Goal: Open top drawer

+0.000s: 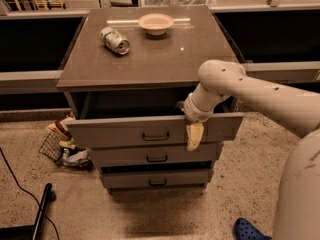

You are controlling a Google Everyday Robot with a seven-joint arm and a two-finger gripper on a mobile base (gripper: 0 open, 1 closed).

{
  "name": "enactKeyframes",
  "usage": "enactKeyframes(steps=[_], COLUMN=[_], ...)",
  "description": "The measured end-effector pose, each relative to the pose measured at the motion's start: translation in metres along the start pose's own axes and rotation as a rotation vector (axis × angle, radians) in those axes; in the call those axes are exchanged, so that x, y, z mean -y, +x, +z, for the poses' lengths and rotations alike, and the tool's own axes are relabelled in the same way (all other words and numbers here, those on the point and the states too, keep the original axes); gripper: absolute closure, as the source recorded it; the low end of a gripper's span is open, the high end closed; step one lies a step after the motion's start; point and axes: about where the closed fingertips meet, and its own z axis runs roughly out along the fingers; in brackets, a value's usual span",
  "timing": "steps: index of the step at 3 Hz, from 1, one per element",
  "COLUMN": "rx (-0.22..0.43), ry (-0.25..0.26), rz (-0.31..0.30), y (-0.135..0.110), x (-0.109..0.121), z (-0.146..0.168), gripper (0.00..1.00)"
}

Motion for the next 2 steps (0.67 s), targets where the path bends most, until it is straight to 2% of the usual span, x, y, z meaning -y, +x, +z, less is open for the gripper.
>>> enactKeyframes(steps=[1, 2], rx=[0.025, 0.035], ry=[-0.067, -0.086], rz=[0.062, 0.077], y=[0.0022, 0.0009], x=[-0.0228, -0.0273], z=[-0.0017, -0.0051], gripper=[0.00, 0.18])
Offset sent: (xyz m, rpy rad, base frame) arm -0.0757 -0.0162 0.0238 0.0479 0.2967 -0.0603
